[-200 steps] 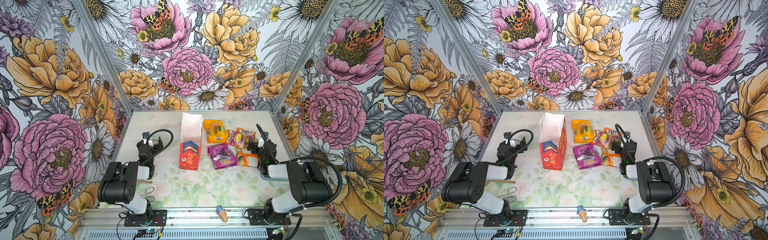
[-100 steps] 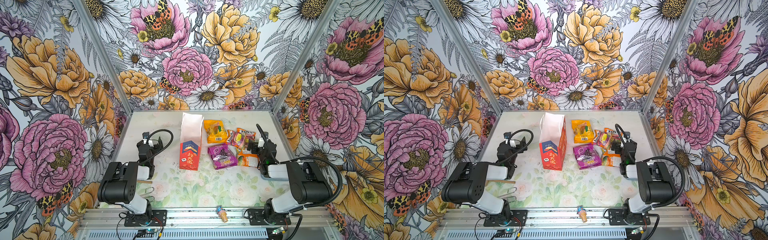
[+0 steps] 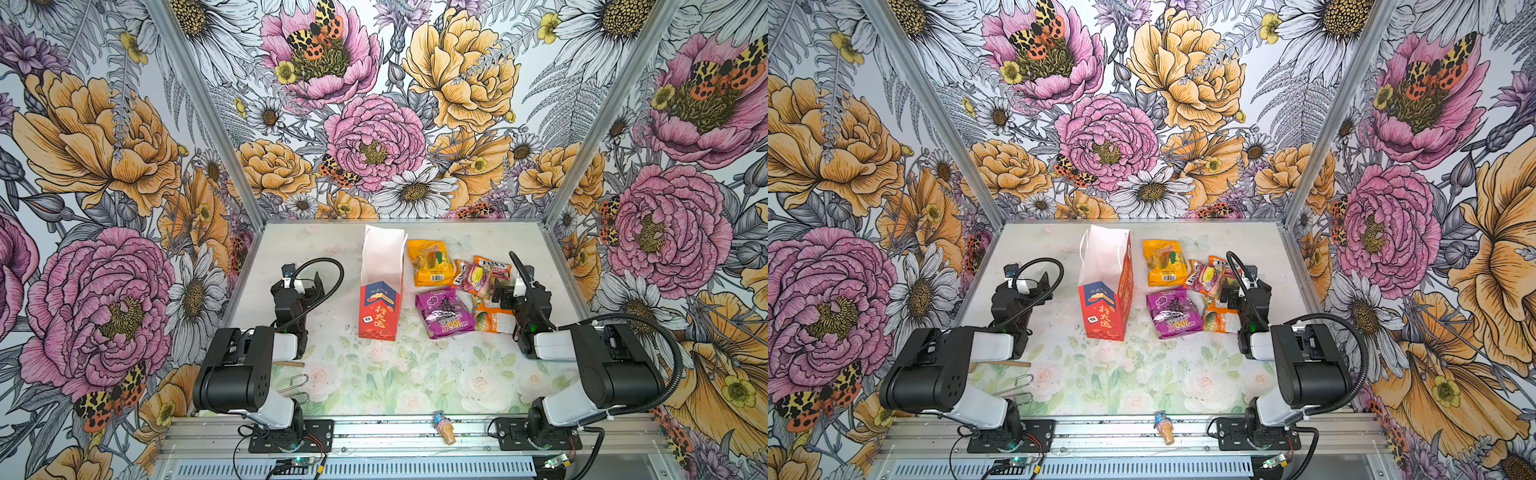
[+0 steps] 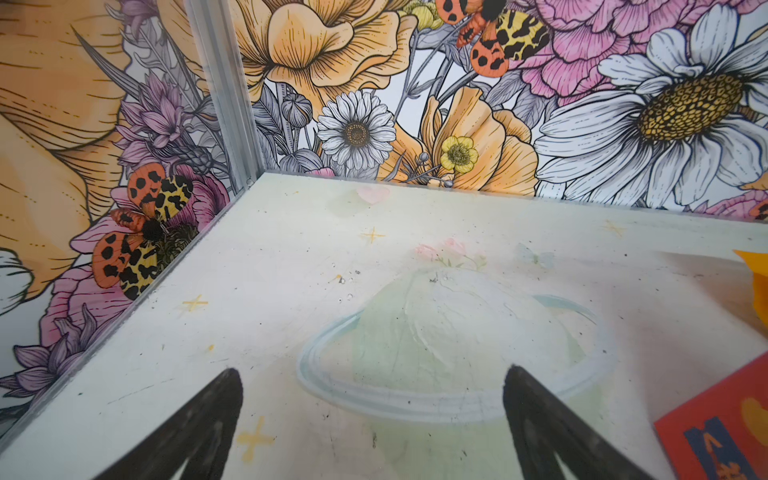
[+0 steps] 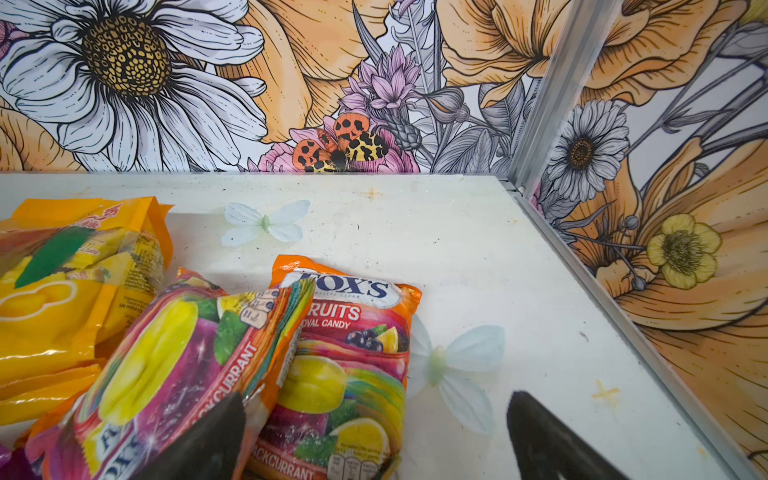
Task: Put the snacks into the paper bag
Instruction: 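Reach the left gripper to the paper bag while the right gripper moves over snacks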
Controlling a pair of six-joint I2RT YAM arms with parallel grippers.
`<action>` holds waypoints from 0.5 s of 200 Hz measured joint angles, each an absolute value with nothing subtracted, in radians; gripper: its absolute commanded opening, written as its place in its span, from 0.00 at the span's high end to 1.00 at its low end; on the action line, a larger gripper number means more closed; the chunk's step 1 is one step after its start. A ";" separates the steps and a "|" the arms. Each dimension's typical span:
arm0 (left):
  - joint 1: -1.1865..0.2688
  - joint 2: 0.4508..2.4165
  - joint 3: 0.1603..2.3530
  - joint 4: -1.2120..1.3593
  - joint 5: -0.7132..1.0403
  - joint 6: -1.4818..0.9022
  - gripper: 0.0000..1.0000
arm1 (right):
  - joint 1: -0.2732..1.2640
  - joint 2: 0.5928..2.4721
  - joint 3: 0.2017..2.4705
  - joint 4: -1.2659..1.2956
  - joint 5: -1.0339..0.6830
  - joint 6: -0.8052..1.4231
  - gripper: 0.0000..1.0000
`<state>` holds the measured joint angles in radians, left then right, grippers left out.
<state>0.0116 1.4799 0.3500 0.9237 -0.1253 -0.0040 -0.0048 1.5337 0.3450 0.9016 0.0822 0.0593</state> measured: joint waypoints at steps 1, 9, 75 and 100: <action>0.012 1.475 0.349 0.922 -0.125 -0.004 0.01 | -0.005 1.534 0.345 0.902 0.083 0.059 0.00; 0.012 1.443 0.346 0.910 -0.125 -0.004 0.01 | -0.005 1.529 0.346 0.893 0.082 0.059 0.00; 0.010 1.047 0.364 0.621 -0.126 -0.084 0.01 | 0.010 1.251 0.494 0.496 0.023 0.064 0.00; -0.003 0.925 0.403 0.471 -0.128 -0.149 0.01 | 0.032 1.159 0.573 0.309 -0.019 0.083 0.00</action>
<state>-0.0032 0.9245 0.4026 0.4709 -0.1280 -0.1486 0.0322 1.1587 0.5732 0.3088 -0.0185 0.0826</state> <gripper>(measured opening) 0.987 0.996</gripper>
